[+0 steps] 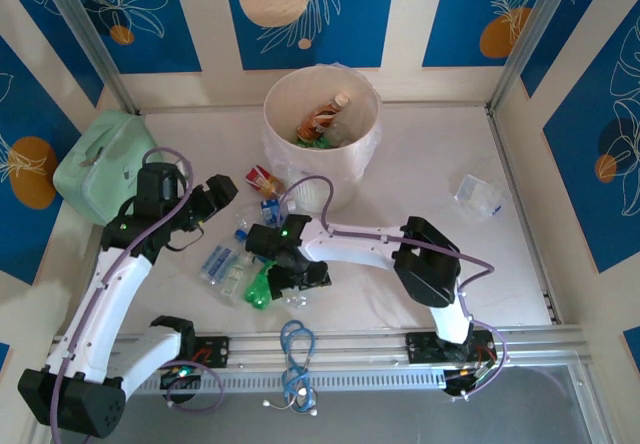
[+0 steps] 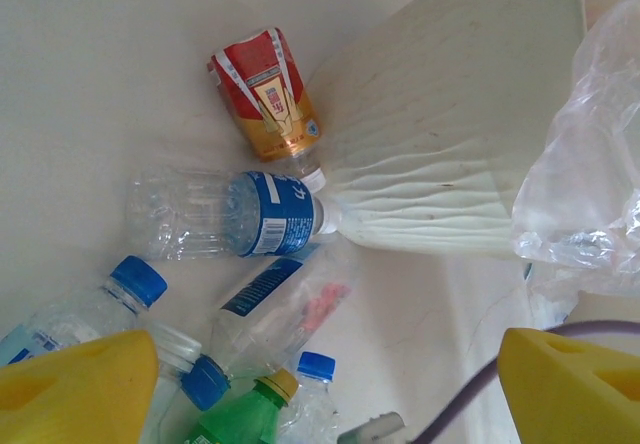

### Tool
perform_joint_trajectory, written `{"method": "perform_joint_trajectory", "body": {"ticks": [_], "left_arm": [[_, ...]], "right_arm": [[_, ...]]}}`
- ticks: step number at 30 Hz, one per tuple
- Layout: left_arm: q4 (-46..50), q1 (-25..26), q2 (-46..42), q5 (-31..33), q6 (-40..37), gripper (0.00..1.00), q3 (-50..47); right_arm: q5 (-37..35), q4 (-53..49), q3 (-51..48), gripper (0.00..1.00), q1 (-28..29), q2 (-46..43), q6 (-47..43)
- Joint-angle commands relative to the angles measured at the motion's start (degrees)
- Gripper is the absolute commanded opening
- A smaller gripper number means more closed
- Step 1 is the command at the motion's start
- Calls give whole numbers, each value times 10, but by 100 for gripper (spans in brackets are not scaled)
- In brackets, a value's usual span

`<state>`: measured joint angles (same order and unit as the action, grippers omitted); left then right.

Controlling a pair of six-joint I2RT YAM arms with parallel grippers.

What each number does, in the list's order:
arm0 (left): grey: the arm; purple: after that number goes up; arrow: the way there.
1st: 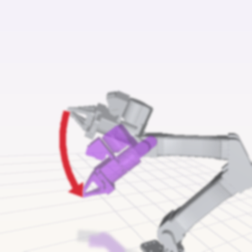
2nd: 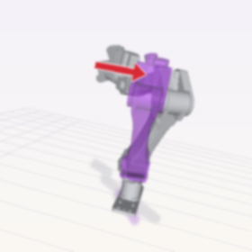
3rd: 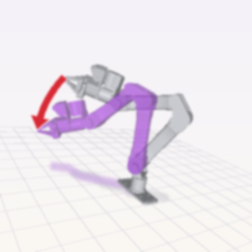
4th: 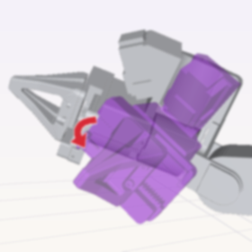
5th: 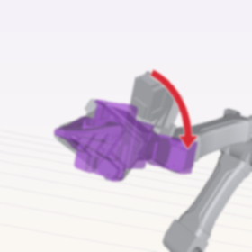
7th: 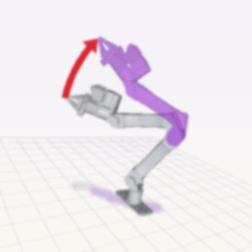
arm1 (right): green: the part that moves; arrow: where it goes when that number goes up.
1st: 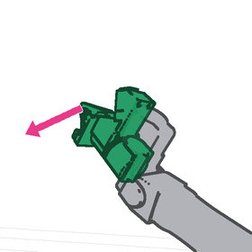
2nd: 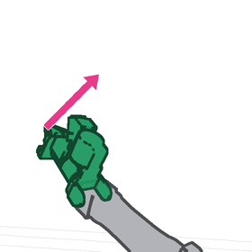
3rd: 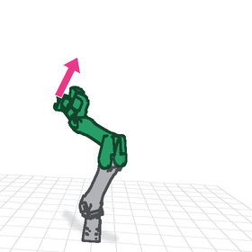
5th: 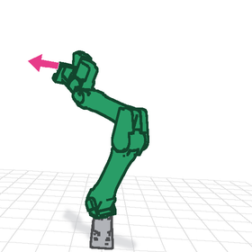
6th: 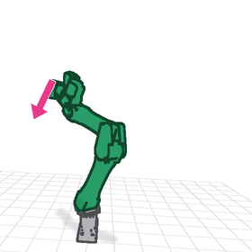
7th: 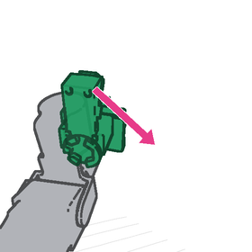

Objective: Put the plastic bottles in the bin

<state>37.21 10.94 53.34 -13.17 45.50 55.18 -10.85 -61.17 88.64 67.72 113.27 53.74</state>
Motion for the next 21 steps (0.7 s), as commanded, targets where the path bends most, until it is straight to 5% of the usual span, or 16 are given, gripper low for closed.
{"method": "perform_joint_trajectory", "body": {"ticks": [1,13,21], "left_arm": [[5,-8,-9,-16,-6,87,-10],[-13,-9,-14,-34,15,86,-30],[-17,-9,-18,-46,22,85,-38]], "right_arm": [[29,-24,18,86,-9,20,-12],[69,-15,22,85,-27,63,-25],[70,-11,15,68,-32,61,-20]]}}
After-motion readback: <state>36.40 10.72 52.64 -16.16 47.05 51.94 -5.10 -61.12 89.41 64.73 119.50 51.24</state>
